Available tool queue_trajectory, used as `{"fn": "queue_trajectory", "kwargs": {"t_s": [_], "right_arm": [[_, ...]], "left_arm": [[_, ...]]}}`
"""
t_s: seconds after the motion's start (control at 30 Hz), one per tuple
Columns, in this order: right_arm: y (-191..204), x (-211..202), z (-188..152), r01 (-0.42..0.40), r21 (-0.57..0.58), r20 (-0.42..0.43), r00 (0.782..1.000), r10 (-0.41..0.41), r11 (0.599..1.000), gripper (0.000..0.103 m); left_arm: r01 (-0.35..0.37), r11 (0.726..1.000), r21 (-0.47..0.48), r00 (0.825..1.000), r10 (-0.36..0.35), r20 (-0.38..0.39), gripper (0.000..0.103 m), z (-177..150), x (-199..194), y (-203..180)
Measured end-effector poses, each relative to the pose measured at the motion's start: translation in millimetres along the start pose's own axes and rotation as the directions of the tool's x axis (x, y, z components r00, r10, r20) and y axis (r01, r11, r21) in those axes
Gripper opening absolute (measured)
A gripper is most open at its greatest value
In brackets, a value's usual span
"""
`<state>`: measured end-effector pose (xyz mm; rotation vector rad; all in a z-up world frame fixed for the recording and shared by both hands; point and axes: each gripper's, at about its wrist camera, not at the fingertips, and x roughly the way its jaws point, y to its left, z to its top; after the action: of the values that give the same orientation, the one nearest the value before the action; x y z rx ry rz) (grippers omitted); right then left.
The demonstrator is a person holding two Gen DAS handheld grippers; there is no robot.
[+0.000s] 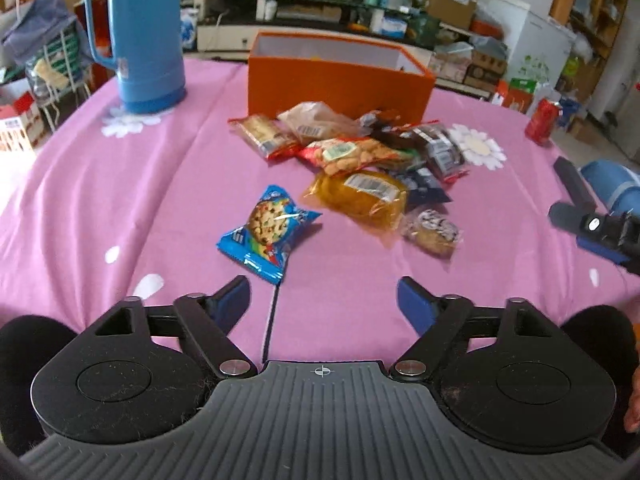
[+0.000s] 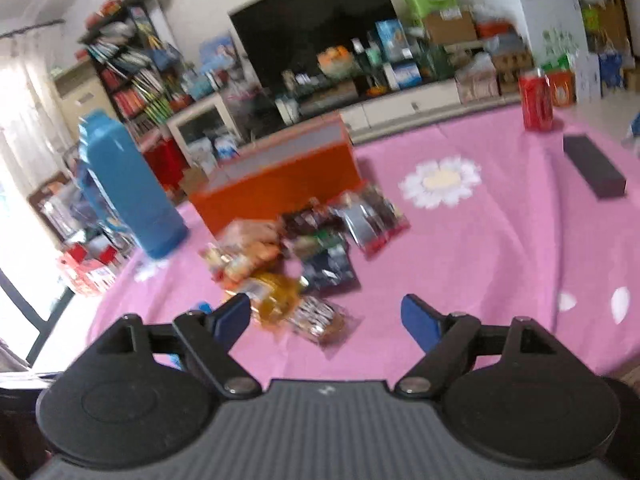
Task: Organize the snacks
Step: 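Move both open tools back over the snack pile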
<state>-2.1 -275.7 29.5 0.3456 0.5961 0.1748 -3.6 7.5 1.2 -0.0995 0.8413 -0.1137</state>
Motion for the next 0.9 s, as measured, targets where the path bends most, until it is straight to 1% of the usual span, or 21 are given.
{"fn": "queue_trajectory", "kwargs": {"t_s": [0.1,0.17,0.23,0.3,0.37,0.5,0.6,0.73,0.8,0.9], "right_arm": [[3,-19,12,0.009,-0.006,0.036,0.999,-0.009,1.0,0.087],[3,-23,21,0.003,-0.006,0.041,0.999,-0.003,1.0,0.087],[3,-19,23,0.004,-0.01,0.024,1.0,-0.004,1.0,0.088],[1,-8,20,0.007,-0.018,-0.015,1.0,-0.007,1.0,0.088],[-4,8,16,0.006,-0.008,-0.071,0.997,-0.007,1.0,0.088],[-15,37,8,-0.002,0.018,-0.17,0.985,0.005,1.0,0.088],[-23,56,5,0.015,0.035,-0.208,0.978,-0.008,0.999,0.088],[-41,80,8,0.043,0.074,-0.231,0.973,-0.025,0.996,0.088],[-44,88,13,0.044,0.067,-0.234,0.972,-0.027,0.997,0.088],[-37,101,16,0.03,0.016,-0.249,0.968,-0.025,0.999,0.088]], "left_arm": [[-0.009,0.999,0.034,1.0,0.009,0.009,0.067,8,-8,-9],[-0.012,0.999,0.045,1.0,0.012,0.0,0.068,14,-6,-11],[-0.013,0.999,0.05,1.0,0.014,-0.019,0.068,20,3,-10],[-0.022,0.999,0.04,0.999,0.023,-0.046,0.067,28,14,-8],[-0.023,0.999,0.027,0.997,0.024,-0.068,0.067,35,24,-3],[-0.02,1.0,-0.012,0.993,0.019,-0.115,0.068,46,46,7],[-0.018,0.999,-0.032,0.988,0.013,-0.154,0.068,57,64,12],[-0.043,0.999,-0.021,0.989,0.039,-0.146,0.069,80,80,12],[-0.075,0.997,-0.019,0.989,0.072,-0.132,0.074,86,85,15],[-0.121,0.992,0.047,0.983,0.126,-0.131,0.074,83,92,20]]}}
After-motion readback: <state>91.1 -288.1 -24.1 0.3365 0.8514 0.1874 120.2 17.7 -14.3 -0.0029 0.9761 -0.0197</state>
